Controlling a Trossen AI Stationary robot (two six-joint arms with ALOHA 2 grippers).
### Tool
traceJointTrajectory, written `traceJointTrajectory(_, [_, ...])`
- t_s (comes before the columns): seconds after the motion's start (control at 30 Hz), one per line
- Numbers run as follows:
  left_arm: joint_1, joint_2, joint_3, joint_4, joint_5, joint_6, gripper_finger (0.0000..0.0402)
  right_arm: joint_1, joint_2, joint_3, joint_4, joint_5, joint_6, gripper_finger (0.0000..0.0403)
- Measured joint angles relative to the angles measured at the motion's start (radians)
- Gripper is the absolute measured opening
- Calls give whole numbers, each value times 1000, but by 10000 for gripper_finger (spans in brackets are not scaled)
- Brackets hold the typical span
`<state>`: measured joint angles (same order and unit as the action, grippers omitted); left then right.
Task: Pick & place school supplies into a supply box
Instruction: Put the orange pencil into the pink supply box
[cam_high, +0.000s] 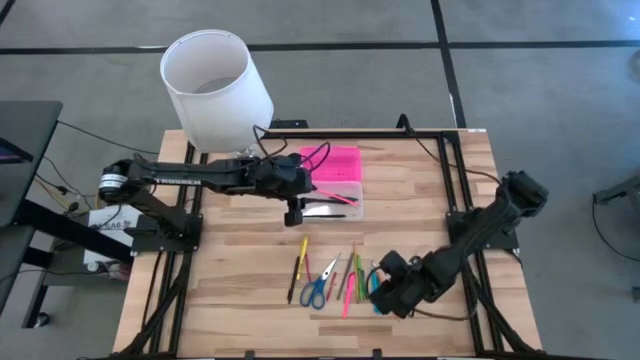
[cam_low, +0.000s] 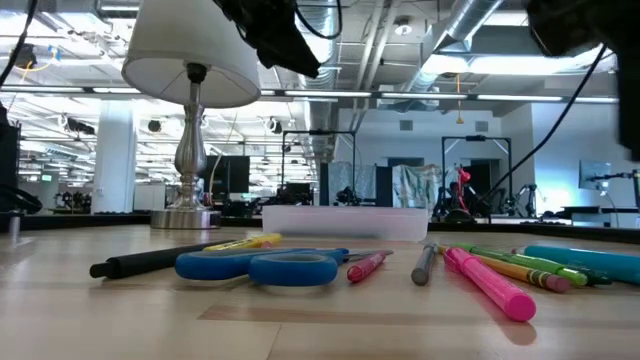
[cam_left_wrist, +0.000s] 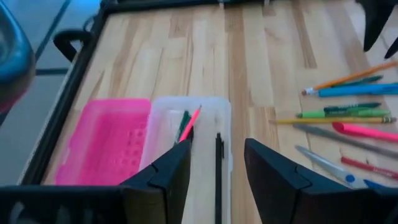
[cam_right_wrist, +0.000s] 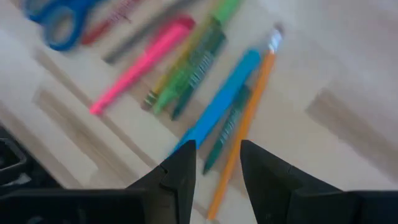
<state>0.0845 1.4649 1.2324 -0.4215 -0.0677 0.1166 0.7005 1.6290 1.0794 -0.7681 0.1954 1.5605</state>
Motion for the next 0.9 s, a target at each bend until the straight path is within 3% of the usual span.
traceJointTrajectory(0.27, [0,-1,0,1,0,4,146,35,35,0,-1,-39,134,118])
traceJointTrajectory(0.67, [1,0,0,-14,0,-1,146,32,154,0,67,-115,126,118])
traceJointTrajectory(0.9, [1,0,0,-16,0,-8,146,25,160,-7,54,-111,140,118])
